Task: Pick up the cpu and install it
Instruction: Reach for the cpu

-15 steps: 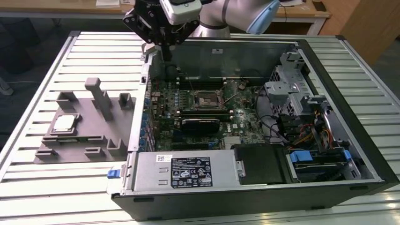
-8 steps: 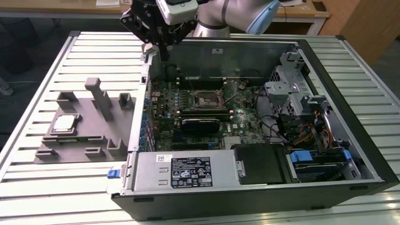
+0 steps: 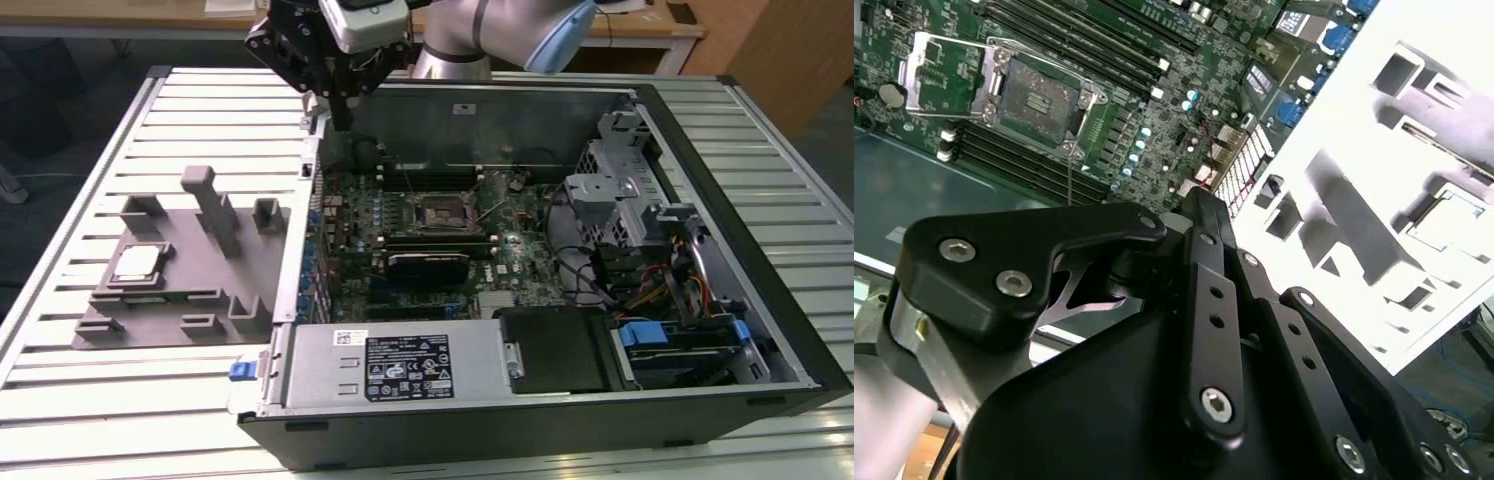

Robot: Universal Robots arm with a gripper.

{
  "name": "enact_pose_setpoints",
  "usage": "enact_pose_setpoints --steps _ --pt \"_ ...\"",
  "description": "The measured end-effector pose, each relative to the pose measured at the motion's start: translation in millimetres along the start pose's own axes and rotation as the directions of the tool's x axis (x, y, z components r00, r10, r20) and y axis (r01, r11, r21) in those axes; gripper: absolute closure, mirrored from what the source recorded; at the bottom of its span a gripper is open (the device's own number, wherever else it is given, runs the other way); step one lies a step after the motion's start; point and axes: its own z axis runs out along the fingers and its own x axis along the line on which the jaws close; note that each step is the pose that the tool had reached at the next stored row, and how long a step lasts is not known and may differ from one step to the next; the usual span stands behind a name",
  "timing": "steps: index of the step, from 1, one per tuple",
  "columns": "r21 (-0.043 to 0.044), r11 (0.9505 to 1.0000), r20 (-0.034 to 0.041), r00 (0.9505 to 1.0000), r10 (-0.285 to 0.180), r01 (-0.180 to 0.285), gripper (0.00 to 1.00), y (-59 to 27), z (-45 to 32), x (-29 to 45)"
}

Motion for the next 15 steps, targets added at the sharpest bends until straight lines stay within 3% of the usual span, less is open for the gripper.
enact_pose_setpoints --steps 15 --pt "0.0 1.0 0.0 1.0 0.0 0.0 0.89 -1.4 -0.2 18.8"
